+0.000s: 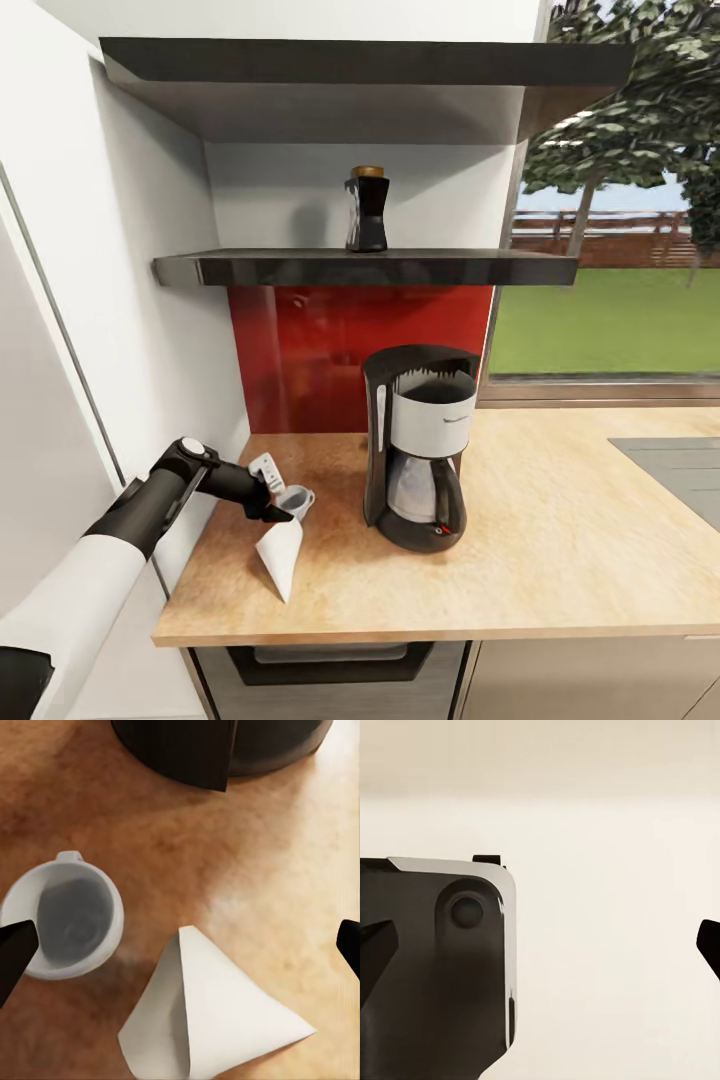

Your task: Set up a coffee station on the kitchen countertop: keep the coffee maker on the countertop, move the bottle of coffee from the kitchen shelf to the counter next to the coffee maker, place a paper coffee filter on top of the coffee maker, put the saucer next to the coffee maker with the coffee cup on the saucer, and place the electric kettle next to the coffee maker.

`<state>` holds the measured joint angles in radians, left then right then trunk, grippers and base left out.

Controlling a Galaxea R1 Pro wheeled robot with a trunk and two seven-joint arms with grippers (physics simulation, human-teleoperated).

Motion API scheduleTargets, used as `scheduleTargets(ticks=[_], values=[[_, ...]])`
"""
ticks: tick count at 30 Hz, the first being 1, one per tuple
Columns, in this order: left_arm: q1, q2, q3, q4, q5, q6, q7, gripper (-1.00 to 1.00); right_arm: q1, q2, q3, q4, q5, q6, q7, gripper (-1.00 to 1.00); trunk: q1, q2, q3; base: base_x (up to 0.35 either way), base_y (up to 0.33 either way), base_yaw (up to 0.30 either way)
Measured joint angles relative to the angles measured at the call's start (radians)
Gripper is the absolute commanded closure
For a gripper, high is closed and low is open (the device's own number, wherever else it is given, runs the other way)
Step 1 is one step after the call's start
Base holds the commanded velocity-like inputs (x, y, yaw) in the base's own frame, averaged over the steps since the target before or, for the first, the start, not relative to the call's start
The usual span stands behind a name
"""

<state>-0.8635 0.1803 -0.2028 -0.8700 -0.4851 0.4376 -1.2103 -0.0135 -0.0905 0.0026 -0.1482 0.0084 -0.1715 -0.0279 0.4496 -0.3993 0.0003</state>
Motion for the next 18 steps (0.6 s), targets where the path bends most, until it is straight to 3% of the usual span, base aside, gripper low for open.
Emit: scheduleTargets(ticks=[18], values=[[0.000, -0.010, -0.002, 0.069, 0.003, -0.010, -0.004, -1.00, 0.000, 0.002, 0.000, 0.000, 0.000, 0.000, 0.000, -1.00, 0.000, 0.000, 0.000, 0.000, 0.000, 0.000]])
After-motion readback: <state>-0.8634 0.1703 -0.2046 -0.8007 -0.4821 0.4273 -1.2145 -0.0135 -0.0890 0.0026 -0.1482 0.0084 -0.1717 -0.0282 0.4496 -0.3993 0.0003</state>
